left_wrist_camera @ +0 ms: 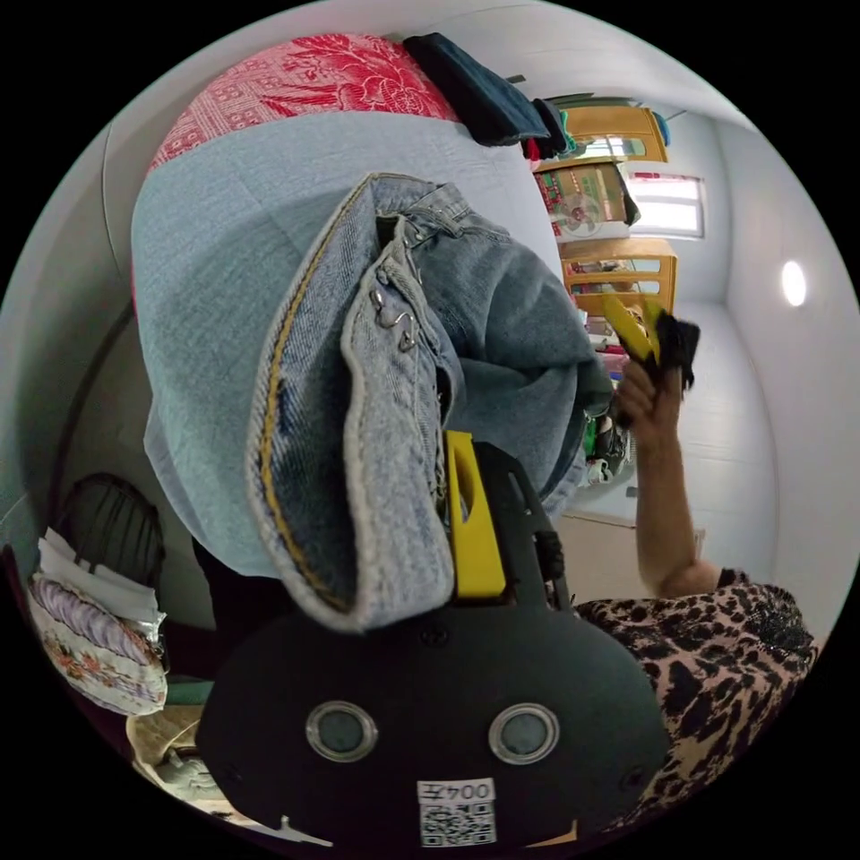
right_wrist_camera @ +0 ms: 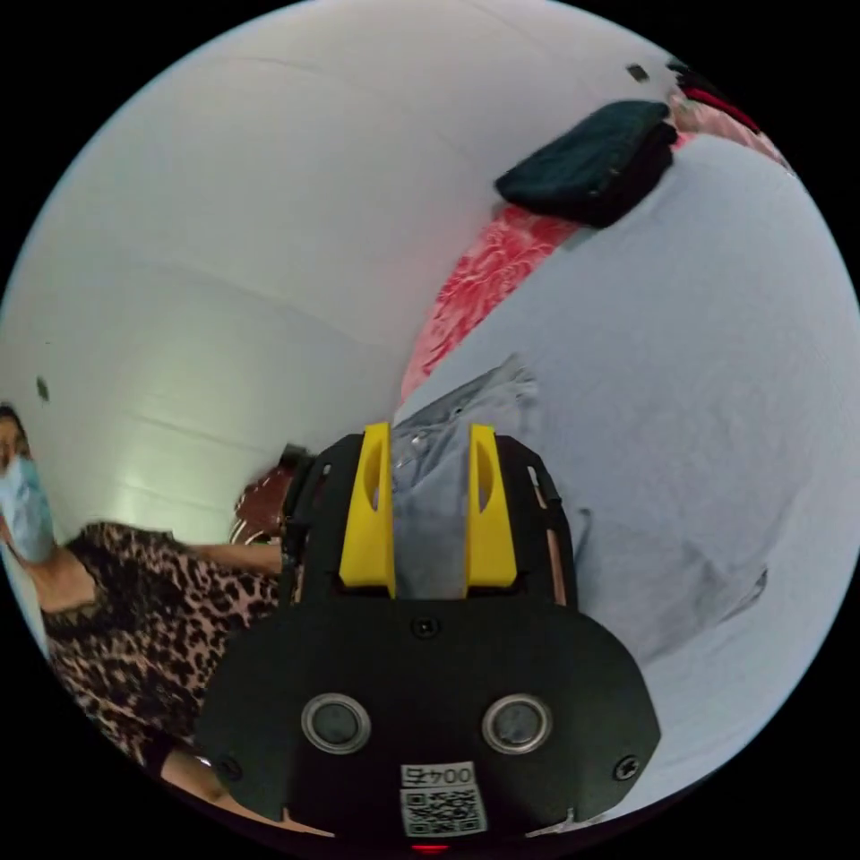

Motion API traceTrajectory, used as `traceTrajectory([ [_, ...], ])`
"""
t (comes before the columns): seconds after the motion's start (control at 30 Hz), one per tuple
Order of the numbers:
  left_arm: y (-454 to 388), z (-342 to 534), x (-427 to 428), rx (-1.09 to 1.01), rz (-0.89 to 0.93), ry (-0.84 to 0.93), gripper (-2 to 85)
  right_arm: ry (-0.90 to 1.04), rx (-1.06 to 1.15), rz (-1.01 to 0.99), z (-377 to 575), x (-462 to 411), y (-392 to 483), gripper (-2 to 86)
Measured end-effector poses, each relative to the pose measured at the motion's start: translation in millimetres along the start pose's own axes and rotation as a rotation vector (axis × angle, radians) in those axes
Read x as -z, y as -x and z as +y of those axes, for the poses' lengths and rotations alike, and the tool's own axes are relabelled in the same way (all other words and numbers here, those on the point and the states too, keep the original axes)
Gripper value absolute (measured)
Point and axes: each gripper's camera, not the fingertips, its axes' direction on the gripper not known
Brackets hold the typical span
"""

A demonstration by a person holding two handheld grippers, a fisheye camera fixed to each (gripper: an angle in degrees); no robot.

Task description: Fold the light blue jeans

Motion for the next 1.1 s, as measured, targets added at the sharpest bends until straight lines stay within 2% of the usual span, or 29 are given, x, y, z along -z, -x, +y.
traceTrajectory([
  [0.17,-12.9,19.3,15.1,-0.041,0.003,0.014,5.2,0.214,-0.192,-0.074,-38.9,-30.5,-59.7,15.6],
  [0.3,-27.4,38.2,29.0,-0.080,-0.001,0.034,5.0,0.444,-0.283,-0.081,-21.7,-83.6,-85.6,16.0],
  [0.37,-34.5,46.1,35.3,-0.099,-0.005,0.046,4.9,0.481,-0.318,-0.116,-6.0,-101.4,-91.5,14.3],
  [0.47,-50.8,58.1,47.4,-0.147,-0.028,0.076,4.8,0.415,-0.313,-0.357,24.9,-120.4,-83.9,6.9],
  [0.53,-75.7,63.6,65.0,-0.236,-0.087,0.094,4.6,0.346,-0.242,-0.372,43.5,-119.7,-64.5,4.0],
  [0.63,-135.5,58.6,109.7,-0.457,-0.240,0.078,4.4,0.131,-0.073,-0.230,73.2,-74.7,-11.2,1.9],
  [0.73,-215.3,41.4,181.9,-0.667,-0.296,-0.012,4.3,-0.181,0.138,-0.086,115.0,19.8,63.0,0.7],
  [0.8,-277.9,38.2,230.8,-0.802,-0.333,-0.095,4.2,-0.446,0.263,0.026,163.4,112.2,133.3,0.3],
  [0.87,-347.0,47.1,277.3,-0.969,-0.349,-0.144,3.3,-0.591,0.337,0.192,207.7,171.3,195.8,0.1],
  [1.0,-495.2,113.0,387.8,-1.302,-0.388,-0.337,0.0,-0.892,0.606,0.372,337.9,263.2,342.9,0.0],
  [1.1,-576.1,172.9,453.2,-1.467,-0.392,-0.475,-0.6,-0.976,0.710,0.573,417.9,281.4,434.7,-0.1],
])
